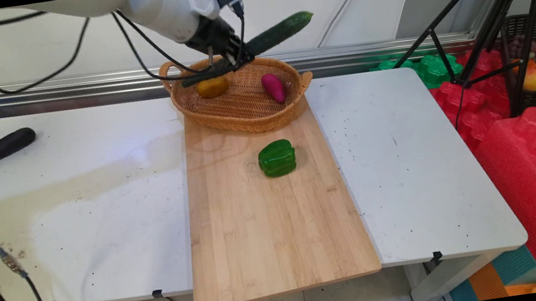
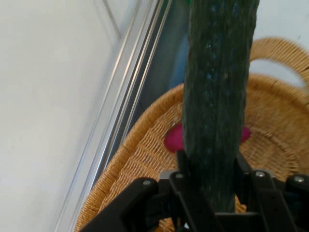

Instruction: Place the picked object on the cutting board

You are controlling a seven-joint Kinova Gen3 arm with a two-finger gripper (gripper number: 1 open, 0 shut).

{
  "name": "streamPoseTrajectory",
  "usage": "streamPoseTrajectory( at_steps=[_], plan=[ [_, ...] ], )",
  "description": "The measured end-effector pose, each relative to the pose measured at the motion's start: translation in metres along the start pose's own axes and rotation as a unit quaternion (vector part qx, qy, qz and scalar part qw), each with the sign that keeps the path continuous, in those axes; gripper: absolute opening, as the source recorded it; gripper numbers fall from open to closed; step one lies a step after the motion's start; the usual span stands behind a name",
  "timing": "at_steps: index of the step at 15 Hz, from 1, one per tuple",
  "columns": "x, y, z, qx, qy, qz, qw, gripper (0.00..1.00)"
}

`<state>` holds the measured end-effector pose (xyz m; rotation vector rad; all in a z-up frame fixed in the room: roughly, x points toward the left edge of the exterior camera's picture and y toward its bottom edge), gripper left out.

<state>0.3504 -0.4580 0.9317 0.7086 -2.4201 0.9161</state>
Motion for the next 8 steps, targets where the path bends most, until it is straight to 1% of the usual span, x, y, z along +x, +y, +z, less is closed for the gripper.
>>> streamPoseTrajectory(
  at_steps=[2, 3, 4, 6, 8],
  plan=[
    [0.005, 0.007, -0.022, 0.002, 0.010, 0.005, 0.9999, 0.00],
    [0.008, 0.014, -0.041, 0.001, 0.017, 0.009, 0.9998, 0.00],
    [0.009, 0.020, -0.053, -0.002, 0.021, 0.011, 0.9997, 0.00],
    [0.009, 0.030, -0.071, -0.008, 0.025, 0.016, 0.9995, 0.00],
    [0.009, 0.047, -0.094, -0.021, 0.029, 0.021, 0.9991, 0.00]
  ],
)
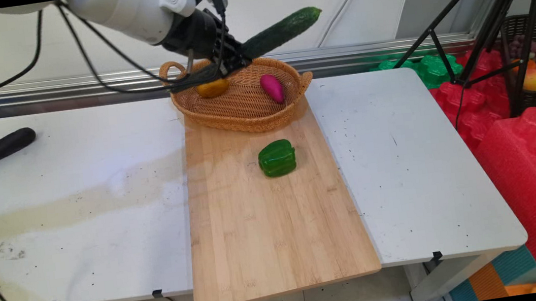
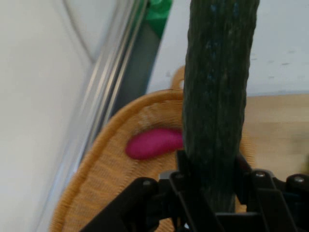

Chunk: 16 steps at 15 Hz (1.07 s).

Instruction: Place the picked object on the cutting board

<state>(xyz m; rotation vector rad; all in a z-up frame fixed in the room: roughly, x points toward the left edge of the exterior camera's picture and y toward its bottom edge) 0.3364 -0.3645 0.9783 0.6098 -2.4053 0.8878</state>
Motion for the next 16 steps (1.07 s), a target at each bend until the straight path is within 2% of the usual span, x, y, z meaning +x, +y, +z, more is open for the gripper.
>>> streamPoseTrajectory(
  at_steps=[4, 8, 14, 16],
  plan=[
    [0.000, 0.036, -0.032, -0.032, 0.001, 0.008, 0.9995, 0.00],
    [-0.007, 0.079, -0.052, -0.072, -0.013, 0.012, 0.9972, 0.00],
    [-0.022, 0.132, -0.056, -0.121, -0.042, 0.001, 0.9918, 0.00],
    [-0.026, 0.142, -0.053, -0.130, -0.049, -0.002, 0.9903, 0.00]
  ],
)
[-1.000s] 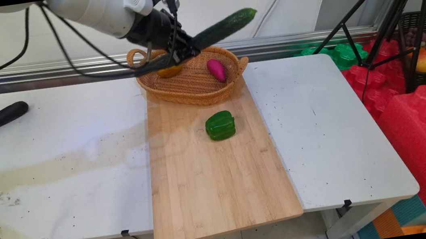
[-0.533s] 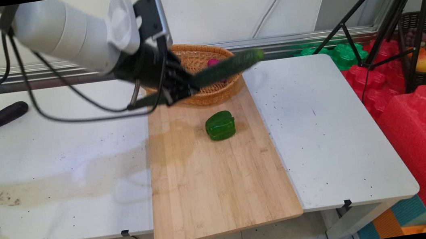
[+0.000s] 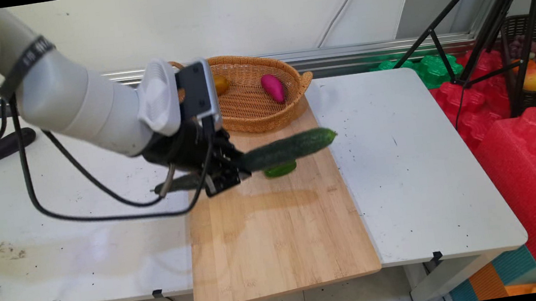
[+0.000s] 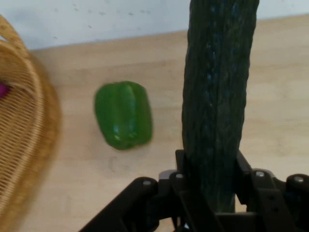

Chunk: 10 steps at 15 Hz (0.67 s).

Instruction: Place the picked object on the cutting board

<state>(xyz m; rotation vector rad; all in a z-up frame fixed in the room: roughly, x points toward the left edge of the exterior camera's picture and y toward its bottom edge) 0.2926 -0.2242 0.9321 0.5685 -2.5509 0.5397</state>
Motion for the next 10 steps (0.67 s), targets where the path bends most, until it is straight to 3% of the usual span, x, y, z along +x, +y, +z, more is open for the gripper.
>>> streamPoseTrajectory(
  at_steps=[10],
  plan=[
    [-0.022, 0.026, 0.063, -0.038, -0.041, -0.011, 0.9984, 0.00]
  ],
)
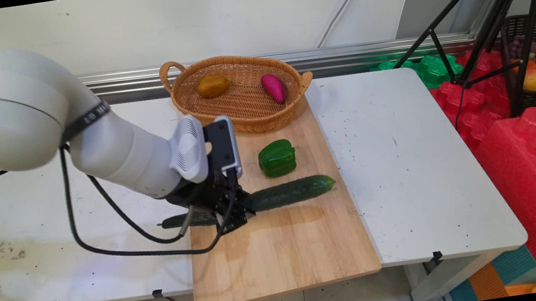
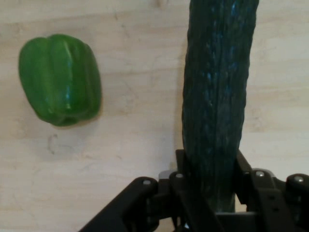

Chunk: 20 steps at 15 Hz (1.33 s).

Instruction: Place the picked object on the cutting board

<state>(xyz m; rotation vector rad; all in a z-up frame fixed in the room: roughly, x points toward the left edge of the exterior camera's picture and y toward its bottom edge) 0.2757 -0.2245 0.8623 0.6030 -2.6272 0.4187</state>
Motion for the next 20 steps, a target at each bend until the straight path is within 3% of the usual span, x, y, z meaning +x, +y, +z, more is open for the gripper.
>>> streamPoseTrajectory(
  at_steps=[14, 15, 20],
  plan=[
    [-0.009, -0.004, 0.060, -0.019, -0.020, -0.008, 0.9996, 0.00],
    [-0.010, -0.005, 0.062, -0.019, -0.020, -0.009, 0.9996, 1.00],
    [-0.012, -0.008, 0.066, -0.018, -0.017, -0.016, 0.9996, 1.00]
  ],
)
